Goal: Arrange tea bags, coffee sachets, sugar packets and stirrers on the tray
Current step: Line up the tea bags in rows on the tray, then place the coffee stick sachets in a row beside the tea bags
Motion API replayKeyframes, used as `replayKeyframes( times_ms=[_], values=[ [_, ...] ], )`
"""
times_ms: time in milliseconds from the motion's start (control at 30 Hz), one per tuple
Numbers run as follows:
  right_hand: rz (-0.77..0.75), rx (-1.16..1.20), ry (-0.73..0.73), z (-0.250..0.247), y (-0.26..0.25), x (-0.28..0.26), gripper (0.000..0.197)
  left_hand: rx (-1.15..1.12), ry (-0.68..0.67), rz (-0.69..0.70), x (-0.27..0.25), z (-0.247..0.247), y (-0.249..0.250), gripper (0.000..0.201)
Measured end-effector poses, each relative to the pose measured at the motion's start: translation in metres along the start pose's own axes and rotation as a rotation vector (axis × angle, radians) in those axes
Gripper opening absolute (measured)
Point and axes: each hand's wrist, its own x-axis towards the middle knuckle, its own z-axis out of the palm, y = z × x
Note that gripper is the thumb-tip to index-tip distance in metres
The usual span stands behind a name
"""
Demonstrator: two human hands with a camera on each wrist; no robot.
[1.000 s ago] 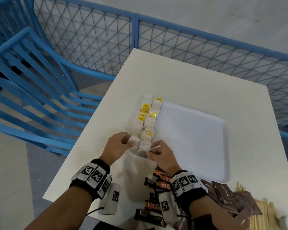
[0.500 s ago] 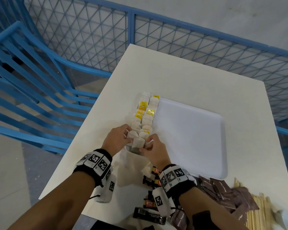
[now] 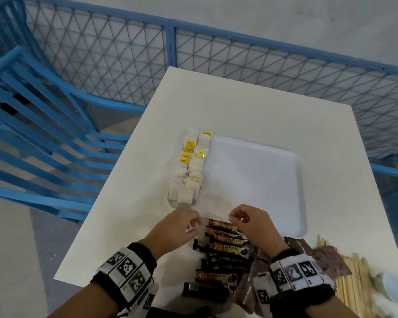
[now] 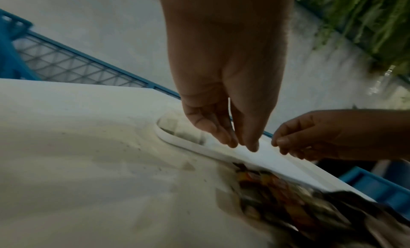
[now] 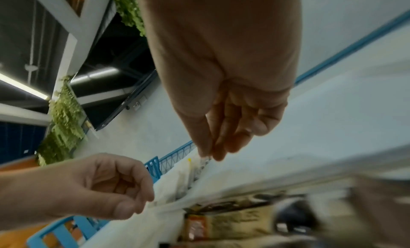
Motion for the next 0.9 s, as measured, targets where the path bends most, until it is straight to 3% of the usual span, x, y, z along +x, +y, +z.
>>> replayKeyframes(
  times_ms=[67,233,433,700,900],
  values=[
    [-0.047,-0.132,-0.07,-0.004,0.008,-0.013,0.004,0.045,-0.09,0.044,-0.002,0.013,0.012,0.015],
    [-0.186,-0.439,-0.257,0.009,0.019,-0.033,0.046,0.098,-0.217,0.103,-0.004,0.039,0.022,0.033],
    [-0.217,-0.493,-0.235,0.02,0.021,-0.033,0.036,0.413,-0.275,0.16,-0.011,0.053,0.032,0.06],
    [-0.186,-0.323,-0.236,0.001,0.029,-0.04,0.039,0.603,-0.198,0.139,-0.026,0.064,0.042,0.029],
    [-0.143,-0.092,-0.231,-0.03,0.039,-0.059,0.026,0.35,-0.056,0.017,-0.037,0.061,0.04,0.021]
  ],
)
